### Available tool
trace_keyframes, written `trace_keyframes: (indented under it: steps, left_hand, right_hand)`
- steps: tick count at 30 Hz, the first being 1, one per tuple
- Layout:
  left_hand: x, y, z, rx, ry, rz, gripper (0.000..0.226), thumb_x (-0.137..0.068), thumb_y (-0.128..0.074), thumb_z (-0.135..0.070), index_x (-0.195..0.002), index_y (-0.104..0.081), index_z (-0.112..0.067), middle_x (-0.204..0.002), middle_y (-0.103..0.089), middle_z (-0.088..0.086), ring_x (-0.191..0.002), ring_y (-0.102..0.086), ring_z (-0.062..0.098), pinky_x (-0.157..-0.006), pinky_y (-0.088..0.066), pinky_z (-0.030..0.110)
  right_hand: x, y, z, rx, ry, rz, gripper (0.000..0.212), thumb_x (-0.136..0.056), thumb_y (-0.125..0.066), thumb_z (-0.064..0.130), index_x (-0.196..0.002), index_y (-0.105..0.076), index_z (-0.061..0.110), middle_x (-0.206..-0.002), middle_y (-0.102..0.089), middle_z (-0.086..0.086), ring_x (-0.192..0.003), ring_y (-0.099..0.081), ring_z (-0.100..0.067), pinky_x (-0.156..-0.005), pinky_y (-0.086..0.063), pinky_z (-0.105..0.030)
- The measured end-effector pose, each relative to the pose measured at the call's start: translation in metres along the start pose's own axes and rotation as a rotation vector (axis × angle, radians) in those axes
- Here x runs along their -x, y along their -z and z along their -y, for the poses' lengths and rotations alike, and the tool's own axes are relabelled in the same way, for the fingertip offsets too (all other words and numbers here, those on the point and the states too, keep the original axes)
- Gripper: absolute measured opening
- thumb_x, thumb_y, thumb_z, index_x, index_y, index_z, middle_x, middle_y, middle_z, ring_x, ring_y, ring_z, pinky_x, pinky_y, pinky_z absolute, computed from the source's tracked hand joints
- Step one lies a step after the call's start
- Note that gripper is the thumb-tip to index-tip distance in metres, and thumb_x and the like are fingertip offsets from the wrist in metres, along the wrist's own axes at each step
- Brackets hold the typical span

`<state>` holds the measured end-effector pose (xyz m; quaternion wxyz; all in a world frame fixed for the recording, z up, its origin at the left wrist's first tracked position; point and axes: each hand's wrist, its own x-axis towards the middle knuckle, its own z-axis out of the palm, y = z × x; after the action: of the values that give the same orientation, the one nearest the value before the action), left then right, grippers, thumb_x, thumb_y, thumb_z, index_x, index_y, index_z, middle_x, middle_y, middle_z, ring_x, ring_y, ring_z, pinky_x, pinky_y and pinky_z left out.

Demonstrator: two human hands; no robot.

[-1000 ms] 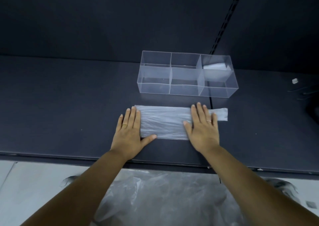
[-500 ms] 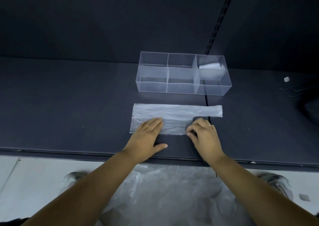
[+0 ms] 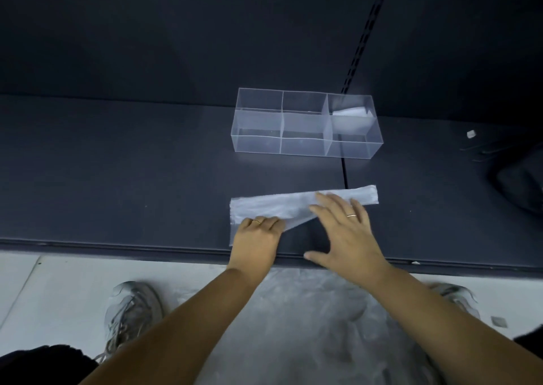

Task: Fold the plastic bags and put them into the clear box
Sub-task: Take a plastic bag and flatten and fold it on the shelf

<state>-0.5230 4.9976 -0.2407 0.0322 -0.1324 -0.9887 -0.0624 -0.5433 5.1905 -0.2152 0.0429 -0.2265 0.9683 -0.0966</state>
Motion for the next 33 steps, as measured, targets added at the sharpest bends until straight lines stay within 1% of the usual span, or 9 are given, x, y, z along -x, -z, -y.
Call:
trace_keyframes:
  steps: [2, 5, 9, 15, 22, 26, 29, 31, 33]
  left_hand:
    - [0.007, 0.003, -0.007, 0.008, -0.001, -0.020, 0.042, -0.039, -0.082, -0.004, -0.077, -0.072, -0.019, -0.065, -0.068, -0.005, -0.060, -0.065, 0.017, -0.059, -0.047, 0.023]
    - [0.014, 0.009, -0.009, -0.007, -0.007, -0.002, 0.039, -0.043, -0.077, -0.002, -0.076, -0.071, -0.022, -0.062, -0.066, -0.006, -0.058, -0.063, 0.016, -0.062, -0.045, 0.024]
    - [0.011, 0.017, 0.010, 0.023, 0.066, 0.137, 0.028, -0.078, -0.054, -0.004, -0.094, -0.067, -0.022, -0.080, -0.067, -0.002, -0.077, -0.061, 0.020, -0.078, -0.039, 0.027]
    - [0.005, 0.031, 0.060, 0.934, 0.647, 0.181, 0.010, -0.087, -0.069, -0.020, -0.085, -0.075, -0.012, -0.079, -0.067, -0.006, -0.069, -0.057, -0.003, -0.066, -0.040, 0.007]
    - [0.004, 0.025, 0.073, 0.780, 0.911, -0.011, 0.020, -0.091, -0.061, -0.016, -0.074, -0.072, -0.011, -0.079, -0.072, 0.009, -0.076, -0.067, 0.026, -0.074, -0.050, 0.030]
    - [0.015, 0.014, 0.046, 0.277, 0.387, -0.355, 0.025, -0.086, -0.061, -0.004, -0.109, -0.068, -0.006, -0.111, -0.067, 0.015, -0.100, -0.062, 0.037, -0.089, -0.048, 0.042]
    - [0.023, -0.006, 0.031, 0.110, 0.137, 0.042, 0.059, -0.101, -0.020, -0.045, -0.150, -0.024, -0.012, -0.158, -0.018, 0.005, -0.147, -0.014, 0.024, -0.120, -0.007, 0.039]
    - [0.031, -0.019, 0.034, 0.000, 0.195, 0.211, 0.077, -0.089, 0.009, -0.060, -0.152, 0.006, -0.015, -0.159, 0.013, 0.001, -0.144, 0.018, 0.017, -0.117, 0.015, 0.036]
    - [0.036, -0.028, 0.038, -0.031, 0.201, 0.212, 0.083, -0.086, 0.012, -0.064, -0.151, 0.009, -0.014, -0.159, 0.013, 0.003, -0.144, 0.018, 0.019, -0.117, 0.013, 0.037]
  right_hand:
    - [0.001, -0.006, 0.011, 0.070, 0.078, 0.064, 0.081, -0.071, -0.077, 0.044, -0.140, -0.044, 0.021, -0.150, -0.038, 0.005, -0.142, -0.028, -0.019, -0.117, -0.003, -0.043]
    - [-0.005, -0.012, 0.014, -0.006, 0.014, -0.005, 0.044, -0.076, -0.075, 0.023, -0.118, -0.064, 0.021, -0.126, -0.060, 0.006, -0.127, -0.046, -0.020, -0.110, -0.015, -0.032]
    - [-0.015, -0.005, -0.005, -0.280, -0.220, -0.027, 0.002, -0.083, -0.069, 0.019, -0.084, -0.069, 0.021, -0.085, -0.068, 0.006, -0.097, -0.057, -0.018, -0.092, -0.032, -0.028]
    - [-0.029, -0.003, -0.030, -0.895, -0.597, -0.001, 0.009, -0.089, -0.067, 0.017, -0.086, -0.067, 0.009, -0.094, -0.069, 0.000, -0.095, -0.063, -0.013, -0.085, -0.041, -0.021]
    - [-0.042, -0.013, -0.027, -0.827, -0.717, -0.070, 0.012, -0.084, -0.066, 0.012, -0.073, -0.069, 0.010, -0.078, -0.070, 0.002, -0.086, -0.064, -0.012, -0.066, -0.039, -0.012]
    - [-0.045, -0.015, -0.026, -0.801, -0.739, -0.071, 0.008, -0.083, -0.065, 0.010, -0.076, -0.070, 0.010, -0.084, -0.072, -0.002, -0.090, -0.065, -0.015, -0.073, -0.040, -0.020]
    - [-0.046, -0.014, -0.024, -0.708, -0.736, -0.041, 0.008, -0.086, -0.062, 0.012, -0.083, -0.069, 0.010, -0.092, -0.072, -0.004, -0.094, -0.064, -0.020, -0.077, -0.045, -0.026]
    - [-0.044, -0.011, -0.015, -0.536, -0.741, -0.047, 0.012, -0.088, -0.060, 0.012, -0.097, -0.066, 0.010, -0.102, -0.068, -0.009, -0.099, -0.062, -0.028, -0.082, -0.049, -0.034]
    - [-0.041, -0.011, 0.005, -0.207, -0.629, -0.197, 0.030, -0.087, -0.060, 0.013, -0.118, -0.060, 0.010, -0.119, -0.058, -0.014, -0.111, -0.054, -0.033, -0.092, -0.045, -0.041]
